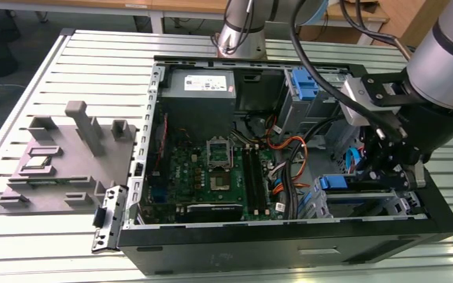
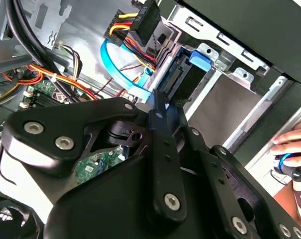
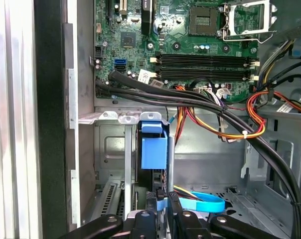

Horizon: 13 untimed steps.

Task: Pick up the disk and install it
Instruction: 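Insert the first disk wire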

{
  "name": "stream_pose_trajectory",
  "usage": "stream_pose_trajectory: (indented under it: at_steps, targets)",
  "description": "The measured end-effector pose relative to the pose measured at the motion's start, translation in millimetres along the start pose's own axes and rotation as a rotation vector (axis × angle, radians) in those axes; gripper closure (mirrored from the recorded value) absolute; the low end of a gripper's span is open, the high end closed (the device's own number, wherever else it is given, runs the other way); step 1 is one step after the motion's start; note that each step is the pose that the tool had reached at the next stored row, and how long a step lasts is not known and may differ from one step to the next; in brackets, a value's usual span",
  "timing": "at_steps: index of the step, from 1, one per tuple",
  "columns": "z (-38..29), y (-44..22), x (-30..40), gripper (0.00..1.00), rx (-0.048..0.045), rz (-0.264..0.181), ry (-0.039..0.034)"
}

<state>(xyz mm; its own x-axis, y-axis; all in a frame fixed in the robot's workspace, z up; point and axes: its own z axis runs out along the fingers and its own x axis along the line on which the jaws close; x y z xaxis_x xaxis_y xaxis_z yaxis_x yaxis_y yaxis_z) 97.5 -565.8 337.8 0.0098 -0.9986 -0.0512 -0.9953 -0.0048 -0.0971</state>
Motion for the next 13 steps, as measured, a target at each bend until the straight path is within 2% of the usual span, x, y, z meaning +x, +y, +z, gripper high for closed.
stream_pose_trajectory:
  at_steps: [3, 6, 11, 13]
  targets:
    - [-4.5, -0.5, -0.2, 0.76, 0.0, 0.0, 0.0]
    - [-4.6, -0.5, -1.2, 0.76, 0.0, 0.0, -0.0009]
    - [-3.5, -0.4, -4.1, 0.76, 0.0002, 0.001, -0.0147]
    - [-1.7, -0.2, -4.2, 0.76, 0.0002, 0.002, -0.0169]
